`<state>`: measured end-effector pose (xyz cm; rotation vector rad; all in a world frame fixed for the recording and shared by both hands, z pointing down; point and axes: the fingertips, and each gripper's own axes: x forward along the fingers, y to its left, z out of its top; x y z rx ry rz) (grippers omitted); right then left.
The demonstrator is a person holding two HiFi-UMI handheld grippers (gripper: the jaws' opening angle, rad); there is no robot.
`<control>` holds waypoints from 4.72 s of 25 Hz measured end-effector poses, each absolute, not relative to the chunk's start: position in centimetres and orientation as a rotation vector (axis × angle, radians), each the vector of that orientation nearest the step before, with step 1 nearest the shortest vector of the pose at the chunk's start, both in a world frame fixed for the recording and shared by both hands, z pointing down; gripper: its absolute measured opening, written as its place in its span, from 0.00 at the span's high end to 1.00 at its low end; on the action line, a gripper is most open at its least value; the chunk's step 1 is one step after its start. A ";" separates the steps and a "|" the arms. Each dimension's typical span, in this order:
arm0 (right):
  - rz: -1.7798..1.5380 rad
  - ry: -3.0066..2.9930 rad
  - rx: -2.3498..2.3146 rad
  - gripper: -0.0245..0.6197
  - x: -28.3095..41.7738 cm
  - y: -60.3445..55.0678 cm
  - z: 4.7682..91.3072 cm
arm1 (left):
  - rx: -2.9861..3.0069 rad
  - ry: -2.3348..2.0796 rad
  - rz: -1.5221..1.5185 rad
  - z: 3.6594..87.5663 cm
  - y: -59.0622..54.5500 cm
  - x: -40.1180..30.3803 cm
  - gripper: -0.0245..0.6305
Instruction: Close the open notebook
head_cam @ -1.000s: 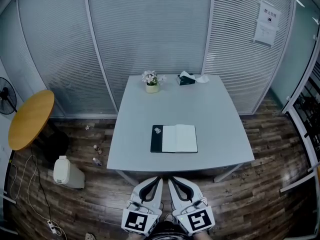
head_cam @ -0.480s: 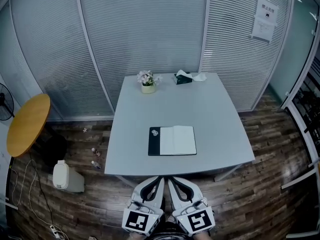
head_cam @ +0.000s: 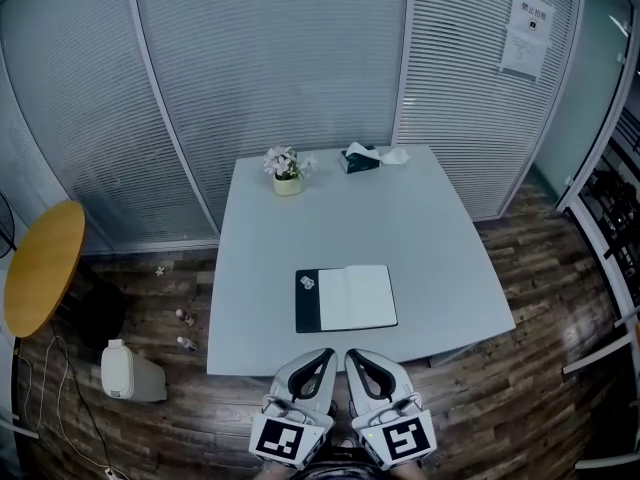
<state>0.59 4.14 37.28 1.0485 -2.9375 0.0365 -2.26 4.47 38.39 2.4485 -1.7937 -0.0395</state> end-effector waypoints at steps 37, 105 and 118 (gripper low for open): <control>0.042 -2.837 1.194 0.88 -8.8 -9.5 39.2 | 2.517 -1.683 -0.052 39.8 -9.1 -12.9 0.87; 0.248 -2.680 1.194 0.85 -3.7 -14.5 46.0 | 1.793 -1.452 0.502 72.9 -10.9 -16.1 0.76; 0.255 -2.669 1.223 0.85 -1.2 -15.9 45.9 | 1.600 -1.448 0.360 74.6 -10.9 -15.8 0.75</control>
